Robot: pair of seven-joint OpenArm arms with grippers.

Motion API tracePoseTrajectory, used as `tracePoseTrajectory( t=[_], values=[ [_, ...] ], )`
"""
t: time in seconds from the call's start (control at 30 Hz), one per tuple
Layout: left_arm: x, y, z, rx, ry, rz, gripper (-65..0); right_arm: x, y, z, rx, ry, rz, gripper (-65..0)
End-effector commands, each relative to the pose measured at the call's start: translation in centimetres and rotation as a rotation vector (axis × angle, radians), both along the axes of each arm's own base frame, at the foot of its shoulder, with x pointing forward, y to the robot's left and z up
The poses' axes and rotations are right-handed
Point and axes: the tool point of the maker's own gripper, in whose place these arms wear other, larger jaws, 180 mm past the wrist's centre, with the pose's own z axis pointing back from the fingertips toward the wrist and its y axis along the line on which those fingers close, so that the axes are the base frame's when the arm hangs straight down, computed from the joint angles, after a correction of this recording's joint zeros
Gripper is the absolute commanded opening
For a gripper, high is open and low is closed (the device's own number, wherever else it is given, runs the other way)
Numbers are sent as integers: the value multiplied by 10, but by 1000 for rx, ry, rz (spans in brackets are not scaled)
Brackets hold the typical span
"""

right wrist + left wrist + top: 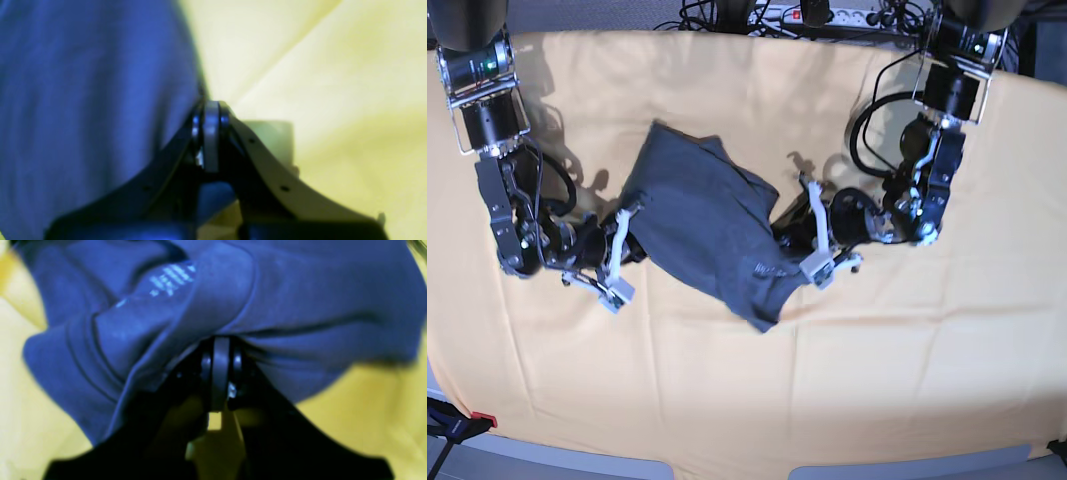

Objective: Fold the T-shirt properly
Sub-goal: 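Grasp the folded bundle with both grippers and flip it over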

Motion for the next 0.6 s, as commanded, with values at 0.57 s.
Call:
tracePoseTrajectory(
  t=[0.57],
  values=[
    [99,-4,16,252,-321,-41,-650,-117,-40,-4,-133,-34,-359,-650]
  ],
)
